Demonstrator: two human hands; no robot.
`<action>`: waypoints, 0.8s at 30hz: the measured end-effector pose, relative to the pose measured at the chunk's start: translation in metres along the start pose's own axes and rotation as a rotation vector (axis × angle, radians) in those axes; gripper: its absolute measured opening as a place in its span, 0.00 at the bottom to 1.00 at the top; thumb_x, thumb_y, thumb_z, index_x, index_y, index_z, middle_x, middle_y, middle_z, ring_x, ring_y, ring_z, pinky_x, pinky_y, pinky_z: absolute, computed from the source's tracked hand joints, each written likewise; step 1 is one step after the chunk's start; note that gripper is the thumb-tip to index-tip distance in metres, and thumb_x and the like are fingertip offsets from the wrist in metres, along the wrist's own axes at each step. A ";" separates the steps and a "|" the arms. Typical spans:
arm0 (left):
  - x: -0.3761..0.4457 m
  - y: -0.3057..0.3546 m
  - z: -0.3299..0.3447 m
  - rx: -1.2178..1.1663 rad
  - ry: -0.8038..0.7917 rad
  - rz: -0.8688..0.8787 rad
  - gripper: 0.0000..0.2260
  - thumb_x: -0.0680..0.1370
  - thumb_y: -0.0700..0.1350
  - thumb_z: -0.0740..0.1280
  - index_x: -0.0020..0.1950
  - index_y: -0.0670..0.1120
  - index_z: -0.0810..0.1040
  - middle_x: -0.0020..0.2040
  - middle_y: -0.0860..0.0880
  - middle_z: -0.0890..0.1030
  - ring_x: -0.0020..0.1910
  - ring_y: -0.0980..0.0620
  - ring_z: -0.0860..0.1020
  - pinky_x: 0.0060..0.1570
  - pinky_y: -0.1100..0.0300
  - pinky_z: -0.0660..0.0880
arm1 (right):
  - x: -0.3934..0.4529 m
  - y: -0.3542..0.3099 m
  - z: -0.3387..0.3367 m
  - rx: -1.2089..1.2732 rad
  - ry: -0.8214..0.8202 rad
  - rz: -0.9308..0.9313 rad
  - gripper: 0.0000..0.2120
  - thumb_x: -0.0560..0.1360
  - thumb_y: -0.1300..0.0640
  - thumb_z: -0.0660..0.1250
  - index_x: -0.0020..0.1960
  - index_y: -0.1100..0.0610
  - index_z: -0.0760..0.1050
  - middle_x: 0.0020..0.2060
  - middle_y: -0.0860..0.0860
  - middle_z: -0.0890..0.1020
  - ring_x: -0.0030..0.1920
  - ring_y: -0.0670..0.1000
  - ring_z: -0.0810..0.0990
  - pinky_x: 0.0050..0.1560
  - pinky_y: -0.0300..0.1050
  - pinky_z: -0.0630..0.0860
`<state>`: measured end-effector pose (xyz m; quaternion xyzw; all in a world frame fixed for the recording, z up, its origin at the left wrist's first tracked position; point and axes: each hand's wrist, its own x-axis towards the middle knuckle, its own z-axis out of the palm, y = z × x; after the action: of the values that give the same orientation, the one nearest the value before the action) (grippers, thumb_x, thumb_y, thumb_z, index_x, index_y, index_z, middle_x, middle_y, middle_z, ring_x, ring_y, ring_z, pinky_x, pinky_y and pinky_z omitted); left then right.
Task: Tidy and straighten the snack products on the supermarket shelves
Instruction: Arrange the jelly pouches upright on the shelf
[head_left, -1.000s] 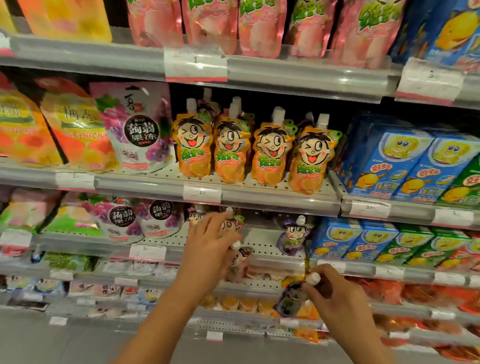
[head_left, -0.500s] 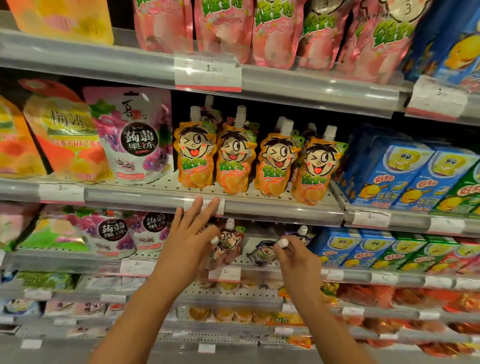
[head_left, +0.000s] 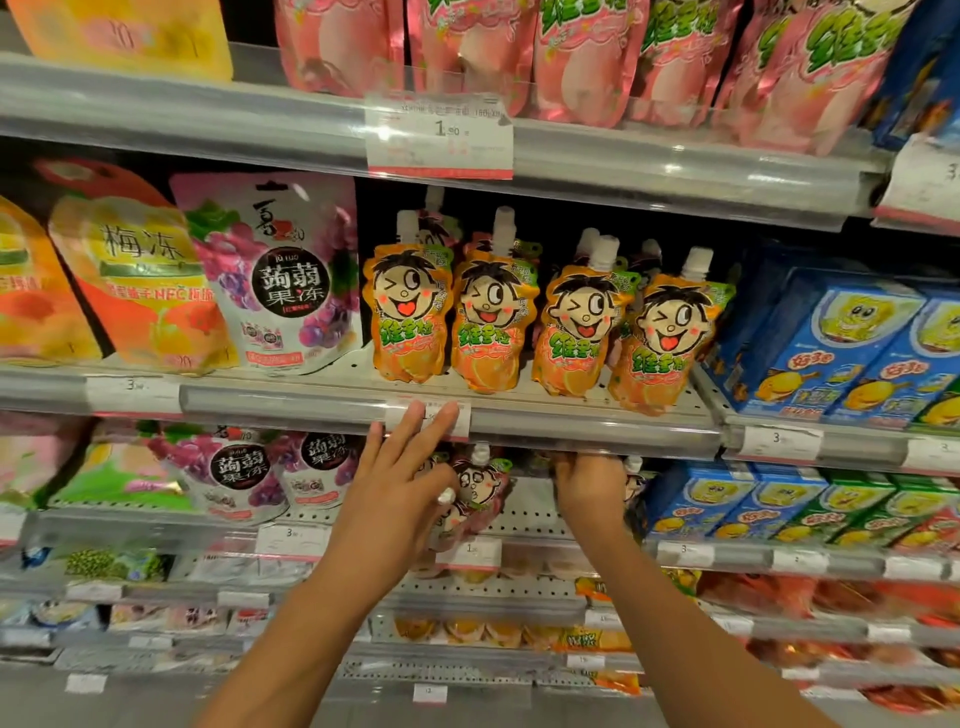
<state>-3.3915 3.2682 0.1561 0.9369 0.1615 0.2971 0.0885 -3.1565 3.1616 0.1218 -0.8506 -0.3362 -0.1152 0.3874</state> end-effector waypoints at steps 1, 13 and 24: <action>0.000 0.000 0.000 0.003 0.002 0.003 0.12 0.71 0.41 0.78 0.47 0.50 0.77 0.83 0.50 0.58 0.82 0.42 0.52 0.74 0.31 0.57 | 0.005 -0.001 0.001 -0.073 -0.007 -0.019 0.08 0.79 0.63 0.66 0.50 0.67 0.82 0.41 0.66 0.84 0.42 0.66 0.83 0.41 0.51 0.76; 0.001 0.003 0.000 0.005 -0.003 -0.010 0.12 0.70 0.42 0.79 0.46 0.52 0.78 0.83 0.50 0.58 0.82 0.42 0.52 0.75 0.33 0.54 | 0.029 -0.009 0.004 -0.705 -0.437 -0.017 0.13 0.82 0.61 0.56 0.57 0.53 0.79 0.55 0.53 0.82 0.59 0.56 0.80 0.49 0.44 0.71; 0.002 0.008 -0.005 0.028 -0.021 -0.028 0.14 0.69 0.42 0.80 0.45 0.54 0.77 0.83 0.51 0.58 0.82 0.43 0.52 0.76 0.35 0.54 | -0.013 -0.004 -0.018 -0.300 -0.162 -0.209 0.13 0.77 0.57 0.66 0.59 0.62 0.78 0.51 0.62 0.81 0.34 0.60 0.80 0.31 0.47 0.73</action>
<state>-3.3913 3.2621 0.1630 0.9388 0.1778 0.2836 0.0811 -3.1674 3.1440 0.1305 -0.8658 -0.4320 -0.1349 0.2137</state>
